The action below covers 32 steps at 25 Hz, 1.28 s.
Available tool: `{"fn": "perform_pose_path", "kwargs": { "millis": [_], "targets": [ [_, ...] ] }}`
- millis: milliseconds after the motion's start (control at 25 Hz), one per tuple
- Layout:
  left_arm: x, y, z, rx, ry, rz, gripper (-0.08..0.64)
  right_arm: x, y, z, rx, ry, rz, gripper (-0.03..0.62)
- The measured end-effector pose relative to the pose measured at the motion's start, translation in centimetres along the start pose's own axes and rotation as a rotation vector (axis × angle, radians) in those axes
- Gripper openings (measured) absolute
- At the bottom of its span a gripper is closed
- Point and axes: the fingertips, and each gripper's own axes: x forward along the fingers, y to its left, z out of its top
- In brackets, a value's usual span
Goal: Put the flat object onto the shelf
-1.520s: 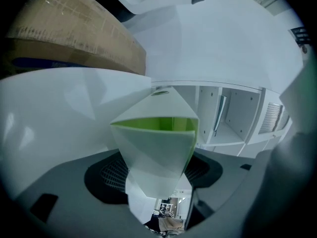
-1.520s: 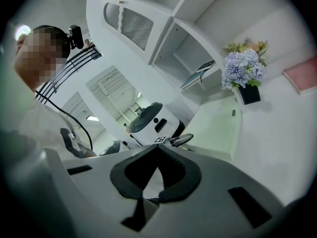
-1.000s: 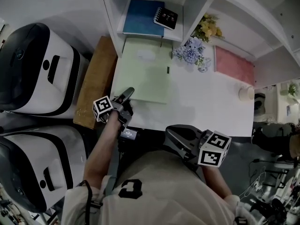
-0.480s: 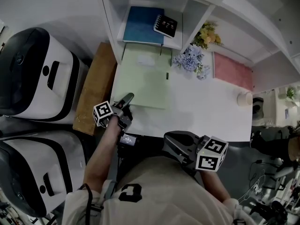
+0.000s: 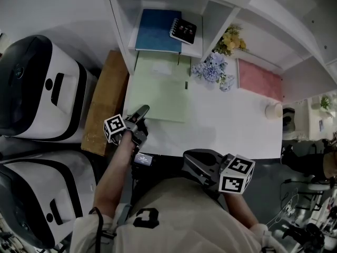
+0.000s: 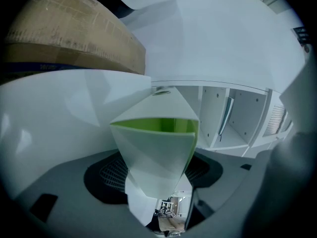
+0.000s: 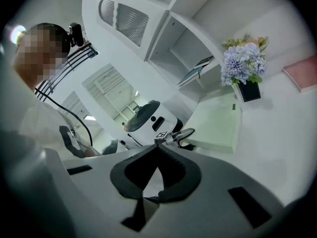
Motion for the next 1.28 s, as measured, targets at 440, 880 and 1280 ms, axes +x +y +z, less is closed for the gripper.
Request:
{"fn": "perform_pose_path", "kwargs": {
  "millis": [440, 880, 1280],
  "targets": [
    [0.7, 0.1, 0.5, 0.004, 0.013, 0.000, 0.324, 0.1, -0.1, 0.0, 0.002, -0.004, -0.016, 0.021],
    [1.0, 0.1, 0.7, 0.000, 0.019, 0.000, 0.325, -0.2, 0.2, -0.3, -0.002, -0.006, -0.039, 0.021],
    [1.3, 0.0, 1.1, 0.008, 0.016, 0.002, 0.325, -0.5, 0.1, -0.6, 0.000, -0.014, -0.051, 0.021]
  ]
}}
